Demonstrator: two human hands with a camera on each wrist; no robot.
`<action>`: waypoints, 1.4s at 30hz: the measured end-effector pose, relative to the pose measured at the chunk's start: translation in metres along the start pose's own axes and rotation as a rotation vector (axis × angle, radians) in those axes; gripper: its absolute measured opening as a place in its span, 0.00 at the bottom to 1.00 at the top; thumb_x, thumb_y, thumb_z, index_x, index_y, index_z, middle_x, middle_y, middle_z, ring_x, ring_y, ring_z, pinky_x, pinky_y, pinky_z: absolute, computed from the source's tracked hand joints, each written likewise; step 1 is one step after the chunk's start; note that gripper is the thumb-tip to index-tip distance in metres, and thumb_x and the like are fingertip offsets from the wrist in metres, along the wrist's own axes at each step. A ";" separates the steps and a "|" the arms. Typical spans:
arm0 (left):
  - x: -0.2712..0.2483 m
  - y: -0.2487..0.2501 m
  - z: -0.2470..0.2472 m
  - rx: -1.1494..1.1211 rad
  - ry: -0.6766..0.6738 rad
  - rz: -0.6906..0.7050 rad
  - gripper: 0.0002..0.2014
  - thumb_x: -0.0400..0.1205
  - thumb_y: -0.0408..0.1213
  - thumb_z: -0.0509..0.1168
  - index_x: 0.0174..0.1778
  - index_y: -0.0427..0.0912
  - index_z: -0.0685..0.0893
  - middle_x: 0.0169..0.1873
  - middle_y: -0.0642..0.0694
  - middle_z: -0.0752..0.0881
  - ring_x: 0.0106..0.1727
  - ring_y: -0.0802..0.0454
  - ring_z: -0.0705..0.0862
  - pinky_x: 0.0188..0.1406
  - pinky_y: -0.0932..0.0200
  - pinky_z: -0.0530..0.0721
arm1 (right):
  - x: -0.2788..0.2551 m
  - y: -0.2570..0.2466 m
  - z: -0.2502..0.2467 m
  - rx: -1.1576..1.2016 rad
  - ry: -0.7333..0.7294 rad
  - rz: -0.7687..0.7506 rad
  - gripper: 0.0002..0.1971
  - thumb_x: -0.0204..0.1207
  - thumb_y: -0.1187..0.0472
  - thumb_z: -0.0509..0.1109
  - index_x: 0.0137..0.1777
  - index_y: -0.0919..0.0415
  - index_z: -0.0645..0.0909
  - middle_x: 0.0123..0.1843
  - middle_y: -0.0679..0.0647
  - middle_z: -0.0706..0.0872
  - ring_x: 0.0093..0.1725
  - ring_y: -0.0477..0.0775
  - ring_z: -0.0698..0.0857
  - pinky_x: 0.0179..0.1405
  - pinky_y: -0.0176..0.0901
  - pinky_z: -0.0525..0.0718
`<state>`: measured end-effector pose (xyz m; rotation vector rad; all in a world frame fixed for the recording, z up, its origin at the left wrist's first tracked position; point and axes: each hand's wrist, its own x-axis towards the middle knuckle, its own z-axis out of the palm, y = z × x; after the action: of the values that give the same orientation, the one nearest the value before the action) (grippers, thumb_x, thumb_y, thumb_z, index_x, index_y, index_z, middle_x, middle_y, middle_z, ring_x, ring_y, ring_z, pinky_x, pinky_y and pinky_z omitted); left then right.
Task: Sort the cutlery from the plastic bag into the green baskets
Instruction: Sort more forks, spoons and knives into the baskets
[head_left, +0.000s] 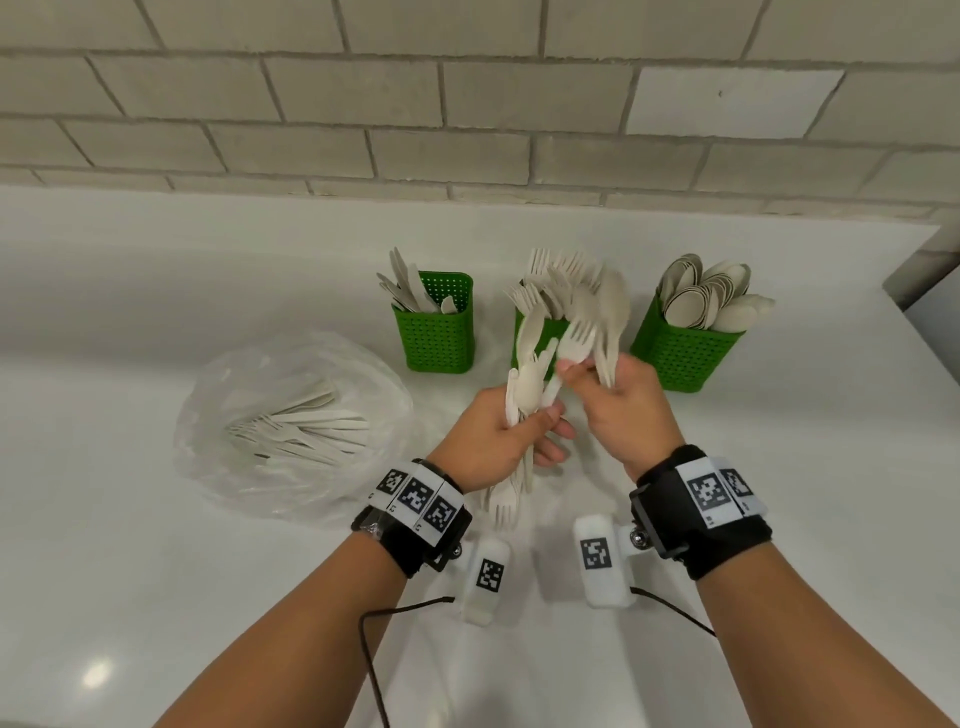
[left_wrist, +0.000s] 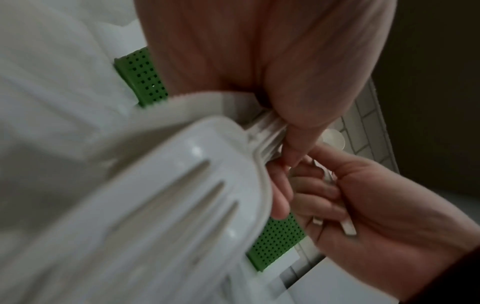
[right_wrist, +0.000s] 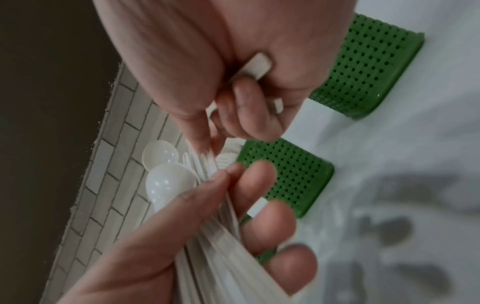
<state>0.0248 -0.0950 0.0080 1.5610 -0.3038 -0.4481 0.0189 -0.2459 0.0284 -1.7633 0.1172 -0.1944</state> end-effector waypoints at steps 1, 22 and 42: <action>0.000 -0.001 0.000 0.024 0.006 0.001 0.04 0.86 0.30 0.63 0.54 0.35 0.82 0.43 0.38 0.90 0.32 0.50 0.90 0.37 0.53 0.89 | 0.004 0.003 -0.002 -0.034 0.039 -0.009 0.08 0.82 0.61 0.68 0.40 0.57 0.80 0.30 0.41 0.84 0.30 0.39 0.80 0.35 0.34 0.77; -0.015 -0.002 -0.011 0.026 -0.028 0.030 0.09 0.87 0.33 0.62 0.57 0.35 0.85 0.37 0.43 0.91 0.33 0.46 0.90 0.37 0.56 0.88 | -0.010 -0.001 0.012 -0.014 -0.204 0.002 0.16 0.78 0.55 0.73 0.40 0.71 0.83 0.32 0.65 0.87 0.31 0.53 0.85 0.35 0.47 0.85; -0.004 0.004 -0.009 -0.072 0.170 0.060 0.08 0.87 0.30 0.61 0.57 0.32 0.84 0.37 0.45 0.91 0.36 0.50 0.90 0.37 0.56 0.89 | 0.002 0.011 0.014 -0.229 -0.112 -0.157 0.09 0.81 0.52 0.69 0.53 0.56 0.83 0.42 0.46 0.87 0.43 0.43 0.86 0.43 0.32 0.81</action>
<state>0.0257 -0.0852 0.0121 1.5047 -0.2004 -0.2746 0.0235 -0.2349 0.0149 -2.0089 -0.0837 -0.2018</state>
